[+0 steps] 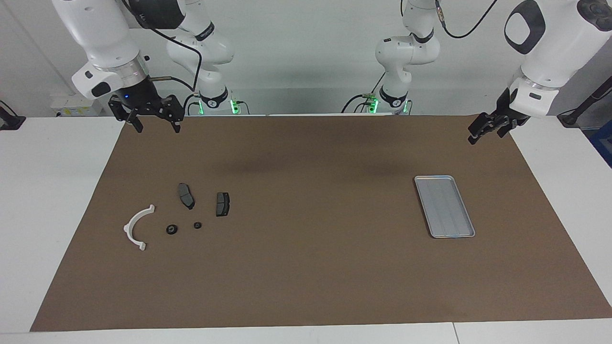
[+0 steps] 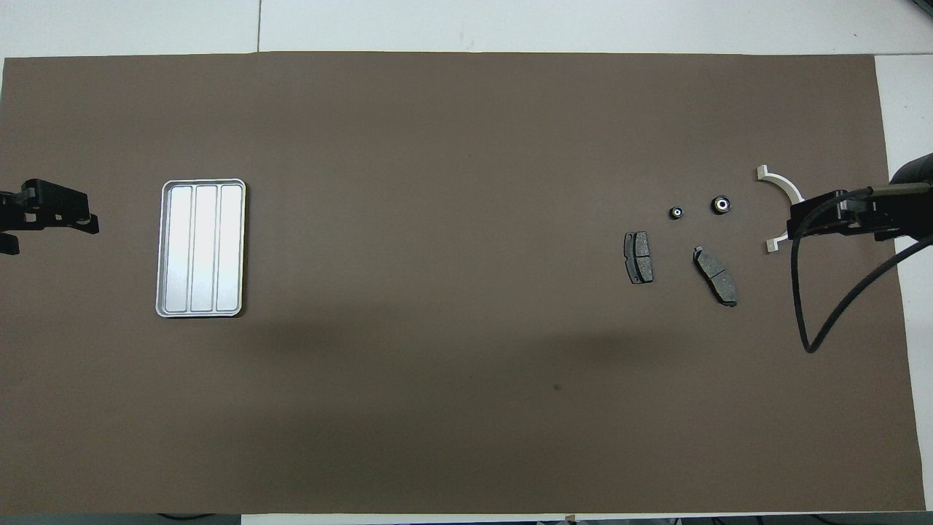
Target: Place bearing gear from tray to pile
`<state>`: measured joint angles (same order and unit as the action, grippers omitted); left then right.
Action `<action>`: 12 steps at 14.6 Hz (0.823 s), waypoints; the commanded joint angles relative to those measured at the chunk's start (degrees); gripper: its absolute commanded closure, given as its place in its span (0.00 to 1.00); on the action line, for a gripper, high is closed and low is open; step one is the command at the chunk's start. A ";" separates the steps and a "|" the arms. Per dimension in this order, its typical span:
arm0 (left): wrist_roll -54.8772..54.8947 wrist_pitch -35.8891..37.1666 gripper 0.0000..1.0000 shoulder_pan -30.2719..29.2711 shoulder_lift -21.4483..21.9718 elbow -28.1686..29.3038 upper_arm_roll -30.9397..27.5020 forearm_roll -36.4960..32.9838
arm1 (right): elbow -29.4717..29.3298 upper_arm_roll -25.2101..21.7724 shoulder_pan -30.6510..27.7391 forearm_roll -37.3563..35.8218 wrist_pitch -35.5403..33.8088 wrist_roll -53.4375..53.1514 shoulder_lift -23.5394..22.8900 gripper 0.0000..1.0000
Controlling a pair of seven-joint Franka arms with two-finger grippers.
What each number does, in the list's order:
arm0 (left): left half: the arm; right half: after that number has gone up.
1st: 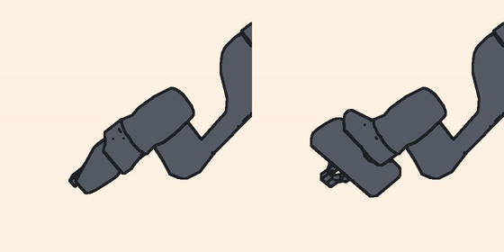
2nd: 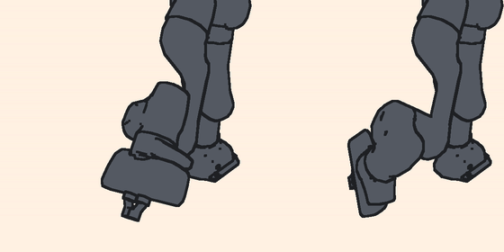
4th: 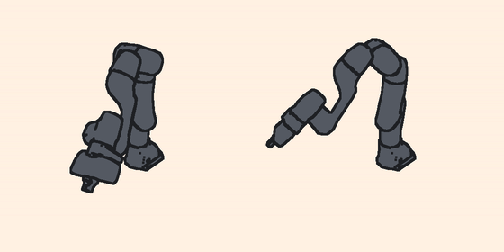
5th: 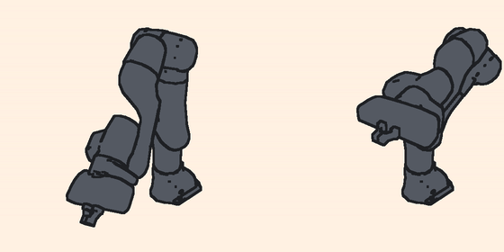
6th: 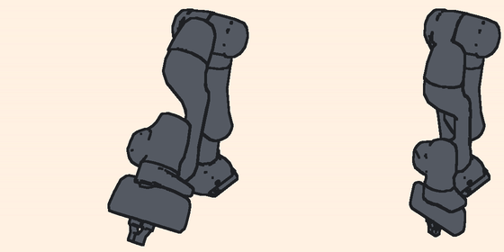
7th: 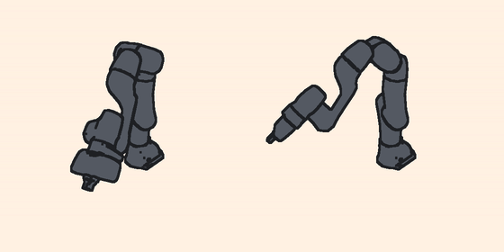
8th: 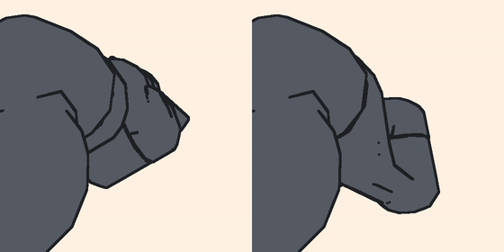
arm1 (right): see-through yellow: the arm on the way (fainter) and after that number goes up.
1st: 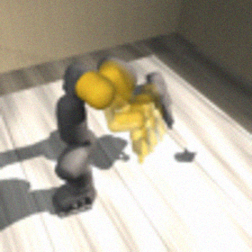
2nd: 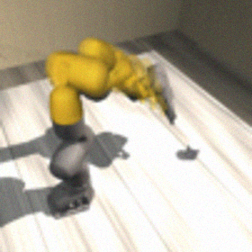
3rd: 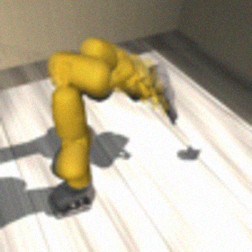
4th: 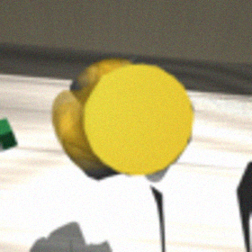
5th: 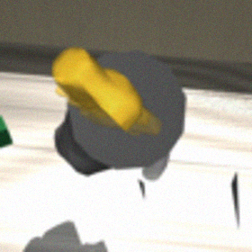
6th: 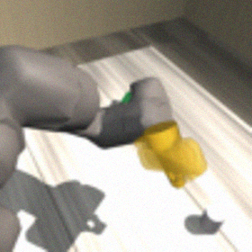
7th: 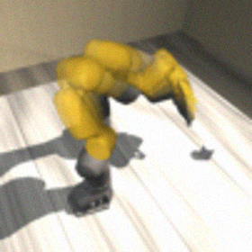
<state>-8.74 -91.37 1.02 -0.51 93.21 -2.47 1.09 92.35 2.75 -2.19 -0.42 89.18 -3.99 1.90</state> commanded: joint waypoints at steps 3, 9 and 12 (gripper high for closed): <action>0.31 0.67 0.00 -0.23 1.30 0.92 0.19 -0.30 | 1.60 0.41 -2.64 -0.81 -1.02 0.12 1.79 0.00; 0.31 0.67 0.00 -0.23 1.30 0.92 0.10 -0.30 | 1.60 0.41 -2.91 -0.64 -0.86 -0.14 1.79 0.00; 0.31 0.67 0.00 -0.23 1.30 0.92 0.10 -0.30 | 1.52 0.41 -3.08 -0.55 -0.68 0.12 1.71 0.00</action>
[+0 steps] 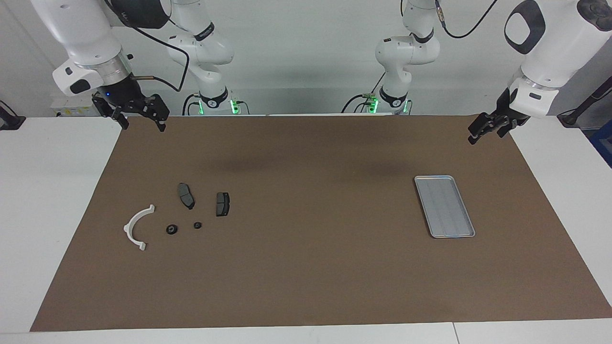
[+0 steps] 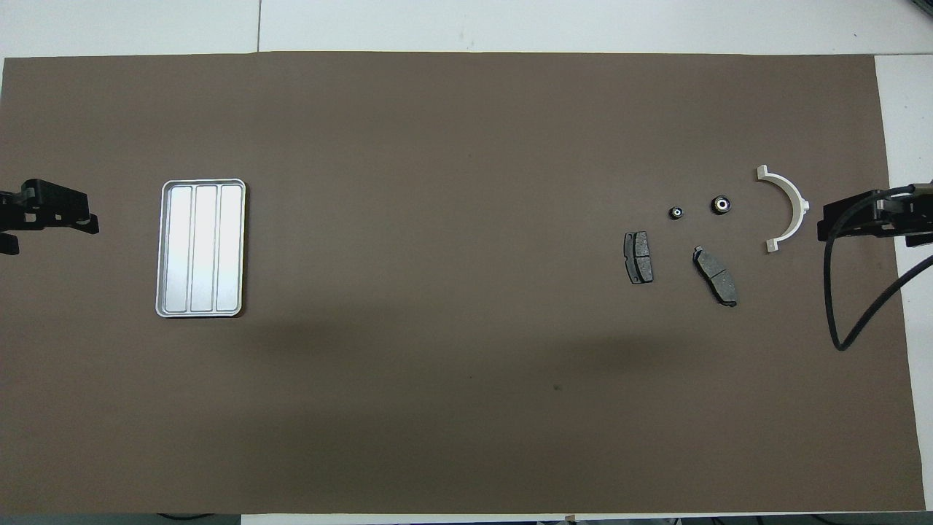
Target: Place bearing gear from tray to pile
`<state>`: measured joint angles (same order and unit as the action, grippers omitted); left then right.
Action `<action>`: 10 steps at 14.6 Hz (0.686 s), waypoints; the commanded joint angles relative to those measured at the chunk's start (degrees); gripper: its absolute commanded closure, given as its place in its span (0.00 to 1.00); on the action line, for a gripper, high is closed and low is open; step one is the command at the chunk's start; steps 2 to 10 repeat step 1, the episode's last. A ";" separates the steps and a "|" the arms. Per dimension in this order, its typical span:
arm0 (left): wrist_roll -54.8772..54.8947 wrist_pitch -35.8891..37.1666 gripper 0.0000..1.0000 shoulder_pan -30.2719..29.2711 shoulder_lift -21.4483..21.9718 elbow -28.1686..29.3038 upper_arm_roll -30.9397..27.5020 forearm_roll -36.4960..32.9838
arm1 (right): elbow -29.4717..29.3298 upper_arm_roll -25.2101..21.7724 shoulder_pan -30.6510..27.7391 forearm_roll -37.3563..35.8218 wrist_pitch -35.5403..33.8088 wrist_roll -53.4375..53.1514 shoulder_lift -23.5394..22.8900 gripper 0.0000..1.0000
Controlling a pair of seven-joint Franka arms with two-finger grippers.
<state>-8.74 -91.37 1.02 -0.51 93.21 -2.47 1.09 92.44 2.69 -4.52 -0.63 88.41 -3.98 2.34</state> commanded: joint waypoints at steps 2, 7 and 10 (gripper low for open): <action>0.31 0.76 0.00 -0.23 1.30 0.92 0.19 -0.30 | 1.43 0.56 -0.75 -0.33 0.01 0.12 1.35 0.00; 0.31 0.76 0.00 -0.23 1.30 0.92 0.19 -0.30 | 1.43 0.56 -0.75 -0.33 0.01 0.12 1.35 0.00; 0.31 0.76 0.00 -0.23 1.30 0.92 0.19 -0.30 | 1.43 0.56 -0.75 -0.33 0.01 0.12 1.35 0.00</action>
